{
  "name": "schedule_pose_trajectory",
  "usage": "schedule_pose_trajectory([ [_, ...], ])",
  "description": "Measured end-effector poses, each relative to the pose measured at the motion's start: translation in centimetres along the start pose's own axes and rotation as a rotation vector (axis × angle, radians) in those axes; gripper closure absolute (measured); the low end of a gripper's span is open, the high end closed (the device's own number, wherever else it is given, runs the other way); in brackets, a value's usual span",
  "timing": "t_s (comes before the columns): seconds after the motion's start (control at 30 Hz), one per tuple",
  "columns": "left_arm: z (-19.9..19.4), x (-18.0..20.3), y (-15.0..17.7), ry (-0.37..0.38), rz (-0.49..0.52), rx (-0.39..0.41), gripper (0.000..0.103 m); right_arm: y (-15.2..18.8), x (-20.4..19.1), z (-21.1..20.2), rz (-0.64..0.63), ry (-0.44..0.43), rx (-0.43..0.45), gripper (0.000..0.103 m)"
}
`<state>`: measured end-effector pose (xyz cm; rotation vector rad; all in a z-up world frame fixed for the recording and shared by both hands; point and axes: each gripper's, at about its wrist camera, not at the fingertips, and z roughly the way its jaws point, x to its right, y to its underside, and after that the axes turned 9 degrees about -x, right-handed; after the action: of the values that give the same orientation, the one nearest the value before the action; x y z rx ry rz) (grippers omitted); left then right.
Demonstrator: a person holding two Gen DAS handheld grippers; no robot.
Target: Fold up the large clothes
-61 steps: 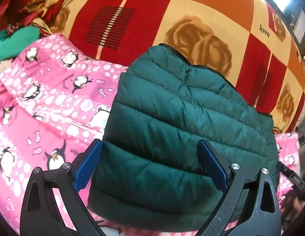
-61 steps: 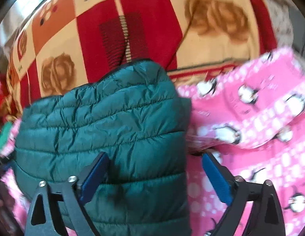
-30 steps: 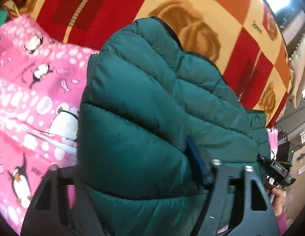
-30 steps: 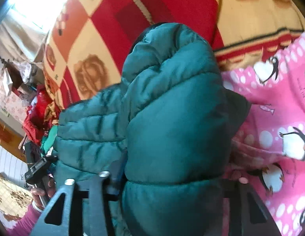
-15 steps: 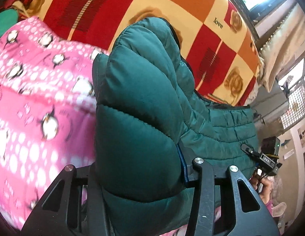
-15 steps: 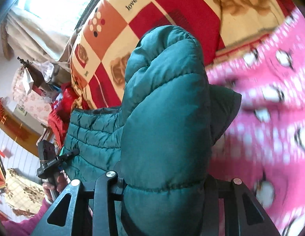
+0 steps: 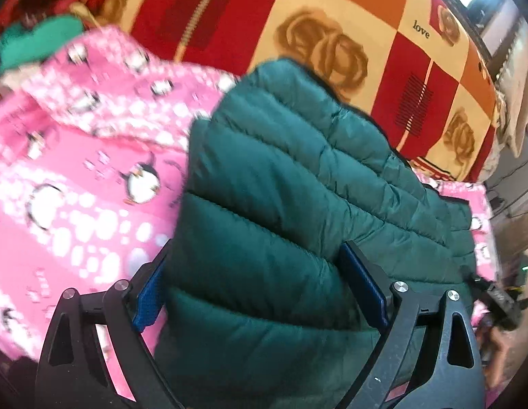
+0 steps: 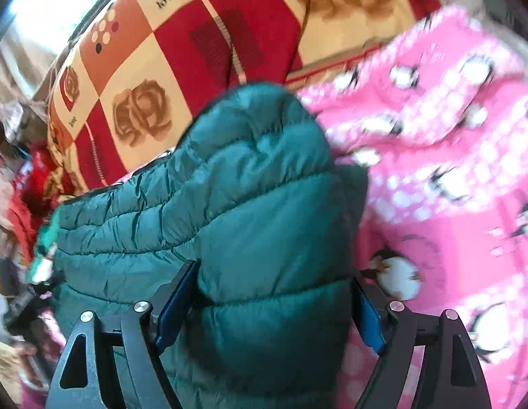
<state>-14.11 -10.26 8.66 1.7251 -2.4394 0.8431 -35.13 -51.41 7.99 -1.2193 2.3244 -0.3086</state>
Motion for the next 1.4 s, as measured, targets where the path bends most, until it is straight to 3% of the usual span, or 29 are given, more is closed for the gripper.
schedule_pose_trajectory([
  [0.07, -1.2, 0.2, 0.3, -0.057, 0.011, 0.053, 0.011, 0.7, -0.7, -1.8, -0.031, 0.068, 0.041, 0.023],
  [0.2, -3.8, 2.2, 1.7, -0.147, 0.056, 0.16, 0.011, 1.3, -2.9, -4.2, -0.068, 0.113, 0.11, 0.023],
  [0.43, -5.6, 6.0, 4.4, -0.204, 0.113, 0.255, 0.011, 3.1, -8.1, -6.5, -0.115, 0.09, 0.166, 0.019],
  [0.73, -5.3, 8.7, 7.0, -0.241, 0.157, 0.271, 0.011, 5.8, -13.0, -5.1, -0.152, 0.127, 0.166, 0.019],
  [1.1, -5.7, 9.5, 8.7, -0.258, 0.173, 0.293, 0.011, 7.4, -14.8, -5.3, -0.155, 0.132, 0.19, 0.018],
  [1.2, -5.7, 9.6, 8.9, -0.263, 0.175, 0.295, 0.011, 7.7, -15.5, -5.5, -0.172, 0.147, 0.207, 0.01],
  [1.4, -5.6, 9.5, 9.2, -0.271, 0.174, 0.3, 0.011, 7.9, -16.0, -5.3, -0.195, 0.147, 0.201, 0.01],
])
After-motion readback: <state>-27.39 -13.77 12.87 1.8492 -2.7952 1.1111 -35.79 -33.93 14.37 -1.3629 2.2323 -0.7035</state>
